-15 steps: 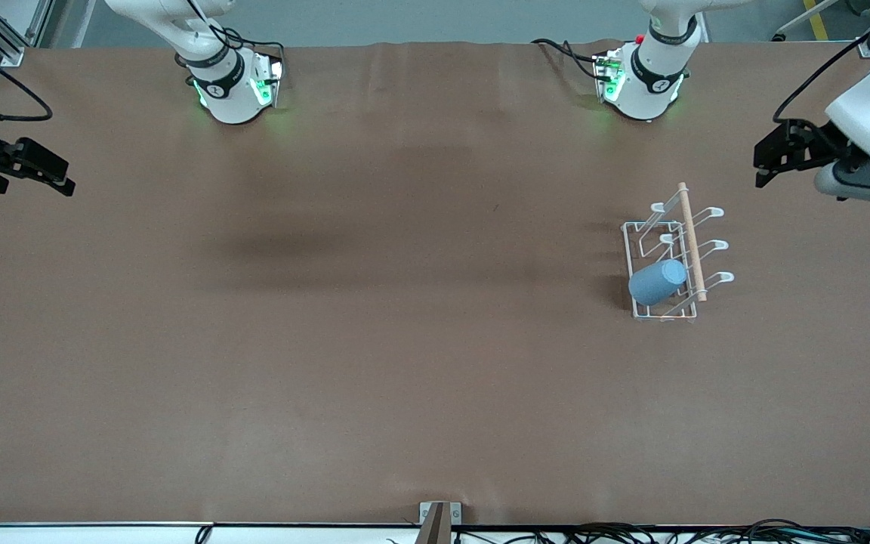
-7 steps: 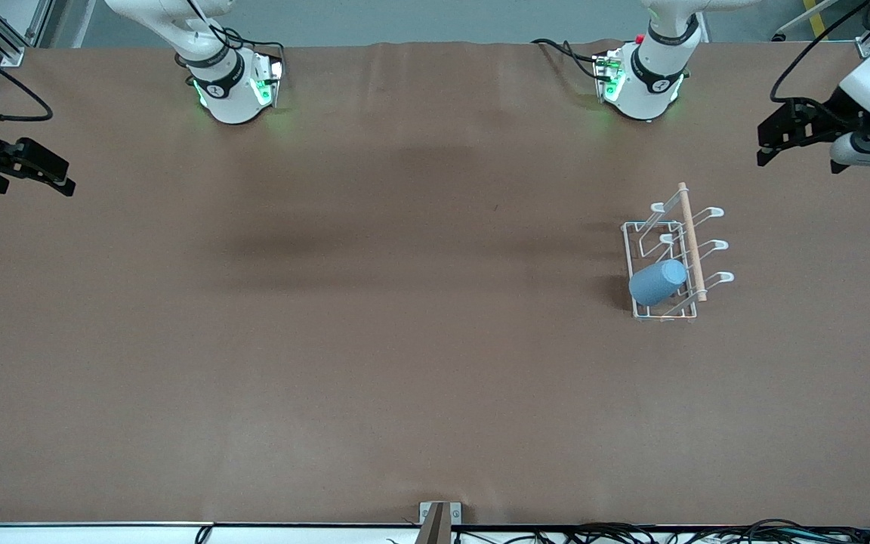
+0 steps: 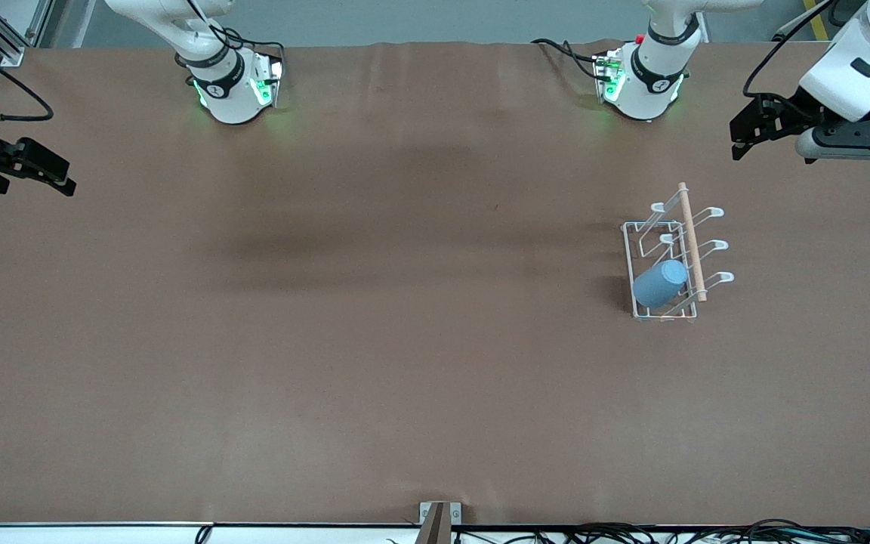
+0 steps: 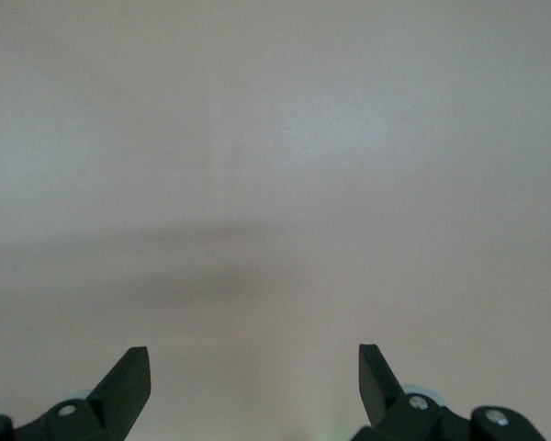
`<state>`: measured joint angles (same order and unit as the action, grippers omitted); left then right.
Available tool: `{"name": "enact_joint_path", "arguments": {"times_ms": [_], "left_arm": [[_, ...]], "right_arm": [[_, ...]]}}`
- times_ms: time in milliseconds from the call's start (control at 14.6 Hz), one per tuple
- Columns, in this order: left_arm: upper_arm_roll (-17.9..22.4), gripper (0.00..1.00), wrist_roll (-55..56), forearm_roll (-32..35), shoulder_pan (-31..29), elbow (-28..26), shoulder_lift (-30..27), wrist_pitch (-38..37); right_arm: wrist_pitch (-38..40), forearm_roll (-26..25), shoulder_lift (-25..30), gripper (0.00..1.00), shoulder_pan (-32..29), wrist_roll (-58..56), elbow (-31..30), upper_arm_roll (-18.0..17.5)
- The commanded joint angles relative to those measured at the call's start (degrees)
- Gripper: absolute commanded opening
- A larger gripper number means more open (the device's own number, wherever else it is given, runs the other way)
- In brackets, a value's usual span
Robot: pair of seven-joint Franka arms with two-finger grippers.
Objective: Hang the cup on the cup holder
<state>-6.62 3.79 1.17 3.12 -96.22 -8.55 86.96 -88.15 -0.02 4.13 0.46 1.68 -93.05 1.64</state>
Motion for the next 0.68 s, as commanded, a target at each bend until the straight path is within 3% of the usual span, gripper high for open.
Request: {"name": "enact_joint_path", "arguments": {"times_ms": [0, 274, 616], "left_arm": [[0.38, 1.00, 0.34, 0.94, 0.05, 1.64, 0.63, -0.65], [0.38, 1.00, 0.25, 0.94, -0.83, 5.69, 3.18, -2.58], [0.47, 1.00, 0.16, 0.85, -0.92, 5.96, 3.71, -2.68]], "right_arm": [[0.08, -0.34, 0.52, 1.00, -0.20, -0.27, -0.64, -0.24], [0.00, -0.25, 0.52, 1.00, -0.11, -0.27, -0.46, -0.24], [0.00, -0.25, 0.52, 1.00, -0.11, -0.27, -0.55, -0.33]]}}
